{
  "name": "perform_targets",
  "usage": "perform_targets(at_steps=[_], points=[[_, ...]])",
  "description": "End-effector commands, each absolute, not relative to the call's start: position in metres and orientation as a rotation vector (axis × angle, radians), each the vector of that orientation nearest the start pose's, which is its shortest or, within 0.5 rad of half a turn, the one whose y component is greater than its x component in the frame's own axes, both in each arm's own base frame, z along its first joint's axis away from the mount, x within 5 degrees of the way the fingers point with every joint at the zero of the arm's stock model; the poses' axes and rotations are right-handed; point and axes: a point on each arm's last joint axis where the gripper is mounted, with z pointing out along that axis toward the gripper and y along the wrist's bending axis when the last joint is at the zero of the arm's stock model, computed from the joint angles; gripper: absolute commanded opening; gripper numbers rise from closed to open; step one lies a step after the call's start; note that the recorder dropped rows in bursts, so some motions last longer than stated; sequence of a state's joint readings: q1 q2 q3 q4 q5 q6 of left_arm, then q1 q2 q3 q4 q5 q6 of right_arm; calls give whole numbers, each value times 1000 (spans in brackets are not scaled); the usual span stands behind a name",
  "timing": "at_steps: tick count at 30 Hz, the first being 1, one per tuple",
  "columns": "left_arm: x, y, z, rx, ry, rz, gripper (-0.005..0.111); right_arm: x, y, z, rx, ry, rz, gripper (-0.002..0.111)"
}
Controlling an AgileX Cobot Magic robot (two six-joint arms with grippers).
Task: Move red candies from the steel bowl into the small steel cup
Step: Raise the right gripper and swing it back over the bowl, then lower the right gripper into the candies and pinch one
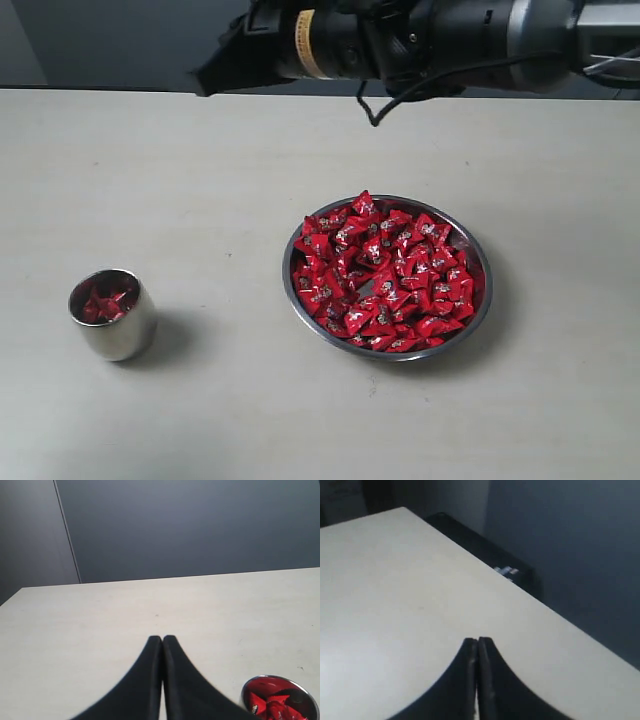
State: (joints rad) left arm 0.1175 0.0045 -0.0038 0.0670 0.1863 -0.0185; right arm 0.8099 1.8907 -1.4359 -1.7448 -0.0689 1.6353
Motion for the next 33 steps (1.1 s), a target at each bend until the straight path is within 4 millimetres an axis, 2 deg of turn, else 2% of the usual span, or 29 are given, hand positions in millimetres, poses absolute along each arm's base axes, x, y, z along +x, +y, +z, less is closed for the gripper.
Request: perform_targets(at_steps=[1,4,8,10,15,19,24,26,30,33], points=[[56,8,197,-68,1666,135,0,315,287,273,-865,1806,393,-1],[56,8,197,-68,1666,135,0,319,248,266,-805,1872,331,-1],[56,8,197,-68,1666,135,0,317,194,273,-675,1908,210,-1],[56,8,197,-68,1666,135,0,311,169,279,-639,1896,116,-1],[56,8,197,-68,1666,135,0,285,127,298,-557,1839,-87,-1],[56,8,197,-68,1666,135,0,259,103,310,-517,1818,-123,-1],[56,8,197,-68,1663,135,0,235,74,302,-354,1922,-85,-1],[56,8,197,-68,1663,135,0,227,69,295,-347,1963,-71,-1],[56,8,197,-68,1663,135,0,214,66,266,-377,2108,-58,-1],[56,8,197,-68,1663,135,0,203,70,243,-435,2173,25,-1]])
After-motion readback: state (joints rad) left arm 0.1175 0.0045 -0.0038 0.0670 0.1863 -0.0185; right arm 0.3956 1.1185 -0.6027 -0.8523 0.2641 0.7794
